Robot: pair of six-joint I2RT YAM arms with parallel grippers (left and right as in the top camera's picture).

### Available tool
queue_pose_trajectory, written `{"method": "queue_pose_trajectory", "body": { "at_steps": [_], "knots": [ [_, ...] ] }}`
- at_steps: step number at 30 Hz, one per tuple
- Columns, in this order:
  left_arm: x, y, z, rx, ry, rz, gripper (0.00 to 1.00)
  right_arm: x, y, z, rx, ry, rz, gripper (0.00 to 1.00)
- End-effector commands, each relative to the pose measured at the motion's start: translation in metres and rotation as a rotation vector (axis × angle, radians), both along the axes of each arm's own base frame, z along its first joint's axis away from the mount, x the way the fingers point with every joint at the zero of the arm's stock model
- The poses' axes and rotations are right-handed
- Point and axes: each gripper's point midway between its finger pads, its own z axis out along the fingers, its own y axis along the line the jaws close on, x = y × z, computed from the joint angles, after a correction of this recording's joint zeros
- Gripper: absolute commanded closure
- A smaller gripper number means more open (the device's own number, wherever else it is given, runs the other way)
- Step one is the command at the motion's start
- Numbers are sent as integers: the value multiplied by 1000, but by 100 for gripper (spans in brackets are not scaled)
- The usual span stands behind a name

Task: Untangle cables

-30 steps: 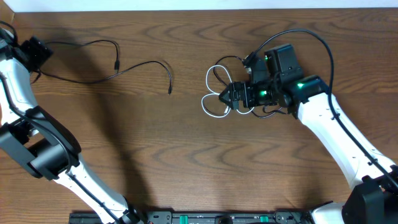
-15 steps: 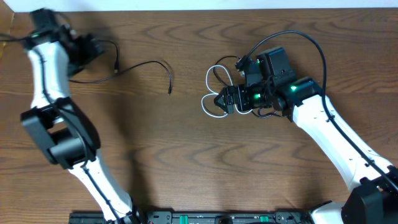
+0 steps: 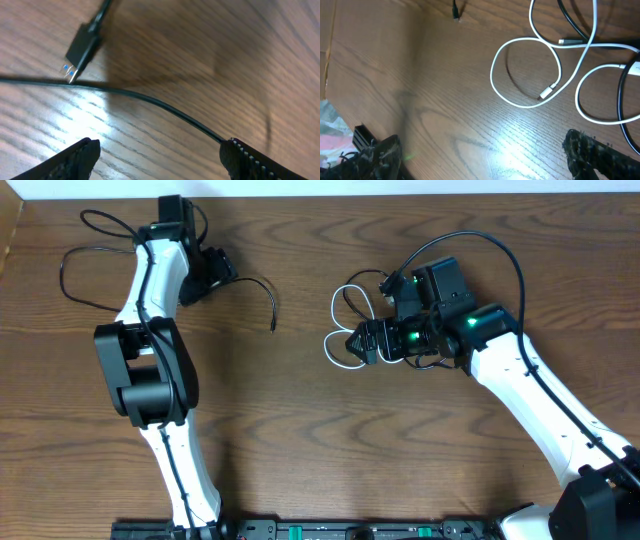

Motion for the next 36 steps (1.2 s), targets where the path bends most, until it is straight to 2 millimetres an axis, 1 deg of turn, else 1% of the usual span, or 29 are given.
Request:
{"method": "queue_pose_trajectory", "body": {
  "at_steps": [1,4,8,12,16,18,19,21,22,23,25,26,29,31,34,36],
  "knots": [
    [1,11,-4,21,5,197,18,-2,2,3,-2,-22,14,1],
    [5,11,-9,6,-3,250,18,-2,2,3,-2,-21,14,1],
    [4,8,-28,-26,25,370,18,-2,2,3,-2,-22,14,1],
    [5,1,-40,-34,42,394,18,-2,2,3,-2,-21,14,1],
    [12,-5,-47,-38,24,383,18,-2,2,3,-2,-21,14,1],
    [14,-7,-50,-38,17,380,27,-2,2,3,-2,-21,14,1],
    [16,-7,-51,-39,10,379,34,-2,2,3,-2,-21,14,1],
    [21,-7,-53,-41,-6,379,61,-2,2,2,-3,-18,14,1],
    [25,-7,-52,-43,-22,378,71,-3,2,2,-4,-16,14,1],
    [28,-6,-51,-44,-34,378,75,-3,1,2,-5,-14,14,1],
    [41,-5,-46,-47,-93,364,87,-5,1,1,-9,-6,14,1],
    [46,-3,-44,-46,-115,355,92,-5,1,0,-10,-4,14,1],
    [58,7,-36,-47,-169,357,92,-7,0,-1,-14,6,15,1],
    [71,15,-25,-41,-230,339,92,-8,0,-1,-16,10,16,1],
    [100,20,7,-53,-371,236,92,-9,1,-1,-16,10,19,1],
    [113,25,29,-42,-448,187,92,-9,2,-1,-16,9,22,1]
  ]
}}
